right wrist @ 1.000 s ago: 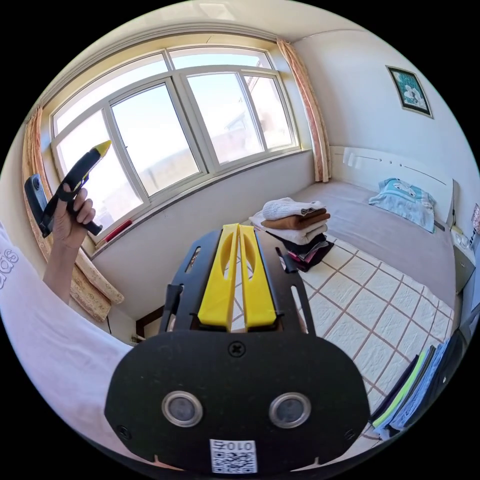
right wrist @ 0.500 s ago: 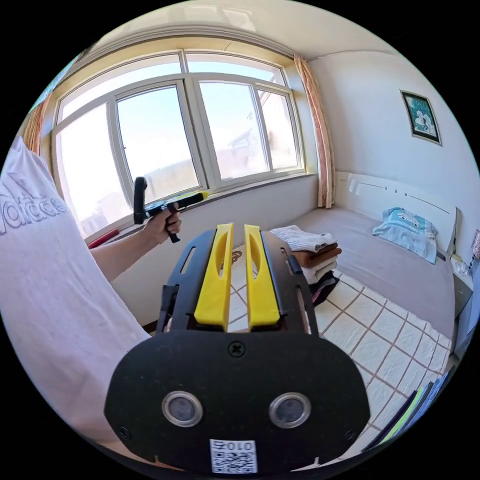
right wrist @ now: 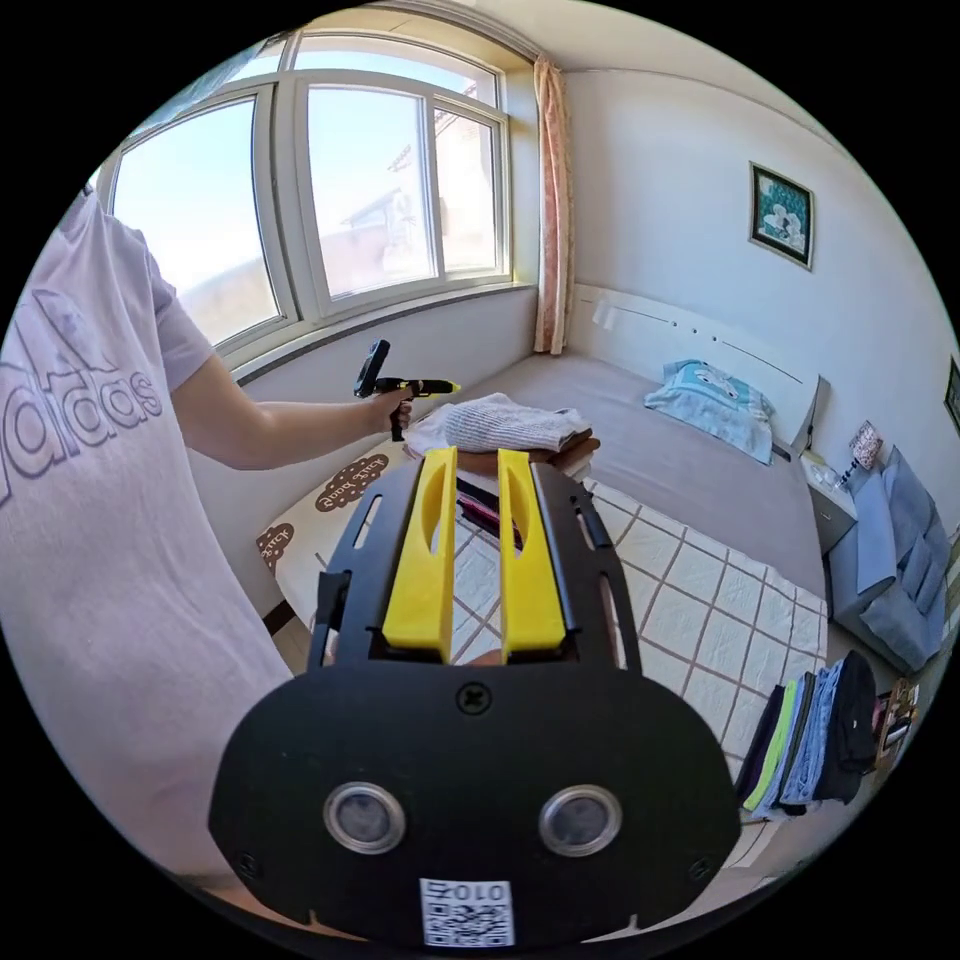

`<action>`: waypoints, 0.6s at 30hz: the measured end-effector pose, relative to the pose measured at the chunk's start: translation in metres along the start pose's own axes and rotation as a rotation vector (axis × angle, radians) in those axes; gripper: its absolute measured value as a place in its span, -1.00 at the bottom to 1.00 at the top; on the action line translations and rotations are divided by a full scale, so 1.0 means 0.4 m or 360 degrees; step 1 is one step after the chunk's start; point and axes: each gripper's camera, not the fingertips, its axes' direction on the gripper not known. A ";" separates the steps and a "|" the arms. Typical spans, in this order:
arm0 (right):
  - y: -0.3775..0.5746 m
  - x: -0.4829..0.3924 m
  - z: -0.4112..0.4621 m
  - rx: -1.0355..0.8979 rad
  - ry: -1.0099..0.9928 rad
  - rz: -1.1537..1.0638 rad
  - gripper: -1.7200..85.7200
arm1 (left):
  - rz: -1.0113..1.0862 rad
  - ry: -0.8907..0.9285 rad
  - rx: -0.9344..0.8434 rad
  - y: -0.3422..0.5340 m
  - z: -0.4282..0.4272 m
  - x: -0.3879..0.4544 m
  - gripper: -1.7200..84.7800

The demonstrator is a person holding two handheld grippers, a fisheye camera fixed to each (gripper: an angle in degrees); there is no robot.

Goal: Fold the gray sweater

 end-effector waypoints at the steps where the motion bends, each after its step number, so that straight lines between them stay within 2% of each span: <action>1: -0.003 0.003 -0.008 0.0003 0.0037 0.0014 -0.80 | -0.0081 0.0034 -0.0037 -0.038 0.046 -0.043 -0.58; 6: -0.007 0.034 -0.031 -0.0024 0.0142 0.0100 -0.81 | -0.0299 0.0148 -0.0437 -0.153 0.230 -0.170 -0.57; 9: 0.012 0.054 -0.042 -0.0038 0.0157 0.0185 -0.85 | -0.0452 0.0362 -0.0629 -0.187 0.306 -0.218 -0.62; 12: 0.039 0.062 -0.057 -0.0045 0.0177 0.0236 -0.89 | -0.0507 0.0436 -0.0644 -0.217 0.308 -0.234 -0.68; 15: 0.058 0.064 -0.074 -0.0039 0.0197 0.0238 -0.89 | -0.0542 0.0617 -0.0458 -0.267 0.255 -0.212 -0.73; 18: 0.071 0.075 -0.096 -0.0008 0.0220 0.0223 -0.89 | -0.0410 0.0869 -0.0282 -0.350 0.170 -0.108 -0.77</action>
